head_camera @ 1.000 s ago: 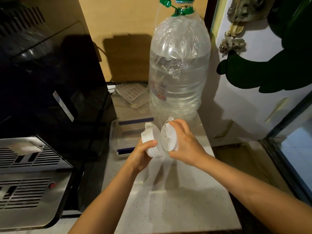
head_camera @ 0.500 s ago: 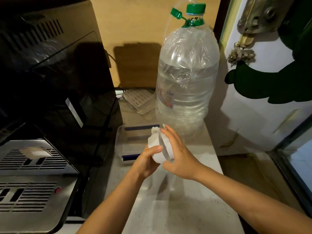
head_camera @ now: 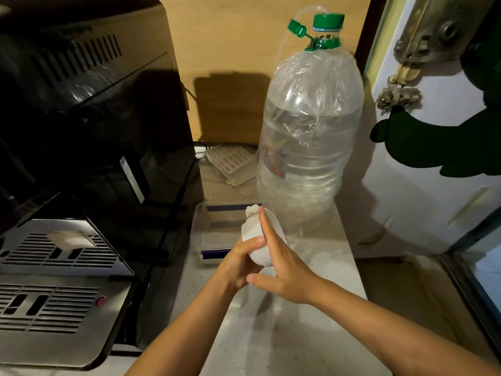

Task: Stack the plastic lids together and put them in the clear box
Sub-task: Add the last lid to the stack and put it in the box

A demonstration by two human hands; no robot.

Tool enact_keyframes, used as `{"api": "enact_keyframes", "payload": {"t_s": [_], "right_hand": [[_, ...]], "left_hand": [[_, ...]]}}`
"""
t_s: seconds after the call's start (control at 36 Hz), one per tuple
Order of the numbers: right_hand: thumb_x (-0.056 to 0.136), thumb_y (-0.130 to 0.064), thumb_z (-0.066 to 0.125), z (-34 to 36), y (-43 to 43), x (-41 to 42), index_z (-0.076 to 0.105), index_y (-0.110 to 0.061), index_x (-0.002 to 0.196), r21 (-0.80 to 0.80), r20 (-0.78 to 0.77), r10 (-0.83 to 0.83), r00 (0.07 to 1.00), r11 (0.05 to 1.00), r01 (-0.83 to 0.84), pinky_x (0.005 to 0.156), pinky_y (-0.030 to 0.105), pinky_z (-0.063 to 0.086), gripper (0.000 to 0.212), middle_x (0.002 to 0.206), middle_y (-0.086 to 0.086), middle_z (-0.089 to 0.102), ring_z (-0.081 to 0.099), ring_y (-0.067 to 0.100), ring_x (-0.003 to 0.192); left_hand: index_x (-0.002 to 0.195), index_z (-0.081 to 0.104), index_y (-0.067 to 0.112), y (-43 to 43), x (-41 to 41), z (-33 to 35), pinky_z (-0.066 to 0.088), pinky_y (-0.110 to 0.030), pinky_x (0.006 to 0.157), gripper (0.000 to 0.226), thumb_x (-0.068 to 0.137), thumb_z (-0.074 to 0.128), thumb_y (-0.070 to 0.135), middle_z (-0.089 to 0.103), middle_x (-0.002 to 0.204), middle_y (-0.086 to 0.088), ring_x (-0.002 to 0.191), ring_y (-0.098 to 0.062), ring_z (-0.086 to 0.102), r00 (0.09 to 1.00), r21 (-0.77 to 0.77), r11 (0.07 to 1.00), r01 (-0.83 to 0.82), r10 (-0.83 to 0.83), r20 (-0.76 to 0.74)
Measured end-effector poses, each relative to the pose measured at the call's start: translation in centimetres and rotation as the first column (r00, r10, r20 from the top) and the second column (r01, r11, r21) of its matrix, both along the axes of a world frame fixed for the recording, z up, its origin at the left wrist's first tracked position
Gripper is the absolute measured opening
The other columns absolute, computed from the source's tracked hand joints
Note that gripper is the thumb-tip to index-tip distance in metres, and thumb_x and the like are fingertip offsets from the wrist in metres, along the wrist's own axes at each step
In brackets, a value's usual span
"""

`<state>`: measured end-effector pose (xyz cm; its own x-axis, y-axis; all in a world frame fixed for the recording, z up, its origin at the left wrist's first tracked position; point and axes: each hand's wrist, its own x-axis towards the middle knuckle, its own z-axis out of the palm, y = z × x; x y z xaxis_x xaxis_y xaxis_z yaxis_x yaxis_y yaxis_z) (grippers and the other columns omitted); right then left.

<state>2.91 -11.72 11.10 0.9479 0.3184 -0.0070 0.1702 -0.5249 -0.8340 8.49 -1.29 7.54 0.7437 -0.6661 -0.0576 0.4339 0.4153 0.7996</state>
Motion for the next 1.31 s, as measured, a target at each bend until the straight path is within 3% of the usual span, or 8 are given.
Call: {"api": "enact_keyframes", "payload": {"t_s": [0.33, 0.47, 0.58, 0.69, 0.83, 1.0, 1.17, 1.31], "right_hand": [[0.073, -0.026, 0.06, -0.8, 0.7, 0.4, -0.024, -0.045, 0.127, -0.005, 0.038, 0.045, 0.998, 0.999, -0.045, 0.116, 0.037, 0.023, 0.102, 0.144, -0.024, -0.018, 0.0, 0.015, 0.144], [0.083, -0.008, 0.059, -1.1, 1.1, 1.4, -0.021, -0.052, 0.123, -0.002, 0.023, 0.03, 0.999, 1.0, -0.03, 0.107, 0.029, 0.031, 0.1, 0.141, -0.026, -0.004, 0.015, 0.018, 0.142], [0.084, -0.008, 0.058, -0.8, 1.6, 2.3, -0.013, -0.056, 0.125, 0.049, 0.061, -0.047, 0.997, 0.998, 0.044, 0.098, 0.022, 0.038, 0.095, 0.153, -0.013, 0.007, 0.029, 0.016, 0.136], [0.081, -0.005, 0.062, -0.1, 1.9, 3.1, -0.002, -0.052, 0.128, 0.108, 0.099, -0.103, 0.99, 0.99, 0.093, 0.083, 0.016, 0.046, 0.092, 0.154, -0.004, 0.018, 0.045, 0.015, 0.122], [0.08, -0.001, 0.063, 0.7, 1.6, 4.2, 0.007, -0.038, 0.142, 0.231, 0.056, -0.145, 0.988, 0.964, 0.129, 0.068, 0.013, 0.051, 0.091, 0.122, -0.005, 0.043, 0.054, 0.004, 0.086], [0.076, 0.009, 0.062, 1.8, 0.3, 6.4, 0.028, -0.023, 0.138, 0.434, -0.011, -0.218, 0.976, 0.878, 0.201, 0.06, 0.008, 0.051, 0.078, 0.102, -0.021, 0.042, 0.052, 0.004, 0.085], [0.075, 0.005, 0.066, 1.2, -0.5, 9.1, 0.032, -0.019, 0.137, 0.473, -0.079, -0.227, 0.971, 0.848, 0.237, 0.076, 0.015, 0.05, 0.074, 0.118, -0.002, 0.047, 0.048, 0.012, 0.105], [0.077, 0.0, 0.067, -0.3, -1.8, 11.4, 0.034, -0.008, 0.139, 0.474, -0.206, -0.24, 0.949, 0.823, 0.311, 0.098, 0.036, 0.046, 0.07, 0.133, 0.014, 0.05, 0.05, 0.025, 0.119]], "left_hand": [[0.096, 0.06, 0.015, 0.9, 0.1, -0.3, 0.057, -0.026, 0.065, 0.068, 0.037, 0.086, 0.037, 0.069, 0.073, -0.002, 0.076, -0.015, 0.067, 1.0, 0.016, 1.0, 0.0, 0.0, -0.01], [0.091, 0.064, 0.014, 1.5, 0.3, -0.2, 0.057, -0.027, 0.06, 0.063, 0.035, 0.085, 0.033, 0.068, 0.068, -0.004, 0.07, -0.016, 0.068, 0.998, 0.024, 0.999, -0.037, 0.038, -0.056], [0.101, 0.056, 0.015, 1.8, 0.8, 0.2, 0.055, -0.025, 0.059, 0.052, 0.053, 0.065, 0.033, 0.069, 0.069, 0.0, 0.071, -0.014, 0.067, 0.996, 0.098, 0.992, -0.074, 0.078, -0.038], [0.097, 0.059, 0.023, 2.1, 1.2, 1.2, 0.057, -0.027, 0.059, 0.068, 0.037, 0.083, 0.044, 0.072, 0.072, 0.004, 0.073, -0.011, 0.069, 0.997, 0.161, 0.984, -0.069, 0.066, 0.029], [0.111, 0.053, 0.024, 2.8, 2.3, 1.9, 0.057, -0.027, 0.071, 0.088, 0.037, 0.08, 0.062, 0.075, 0.091, 0.005, 0.089, -0.012, 0.068, 0.988, 0.138, 0.981, -0.138, 0.127, 0.088], [0.129, 0.044, 0.023, 3.4, 3.7, 2.1, 0.056, -0.032, 0.077, 0.078, 0.063, 0.068, 0.057, 0.061, 0.121, -0.008, 0.106, -0.025, 0.062, 0.972, 0.181, 0.956, -0.232, 0.222, 0.077], [0.13, 0.042, 0.016, 3.4, 5.5, 2.0, 0.059, -0.031, 0.07, 0.052, 0.081, 0.058, 0.021, 0.053, 0.124, -0.013, 0.101, -0.028, 0.062, 0.915, 0.28, 0.873, -0.4, 0.397, 0.07], [0.127, 0.045, 0.014, 3.7, 7.1, 1.9, 0.059, -0.026, 0.064, 0.045, 0.084, 0.059, 0.015, 0.059, 0.101, -0.001, 0.09, -0.019, 0.063, 0.847, 0.391, 0.754, -0.528, 0.499, 0.181]]}}
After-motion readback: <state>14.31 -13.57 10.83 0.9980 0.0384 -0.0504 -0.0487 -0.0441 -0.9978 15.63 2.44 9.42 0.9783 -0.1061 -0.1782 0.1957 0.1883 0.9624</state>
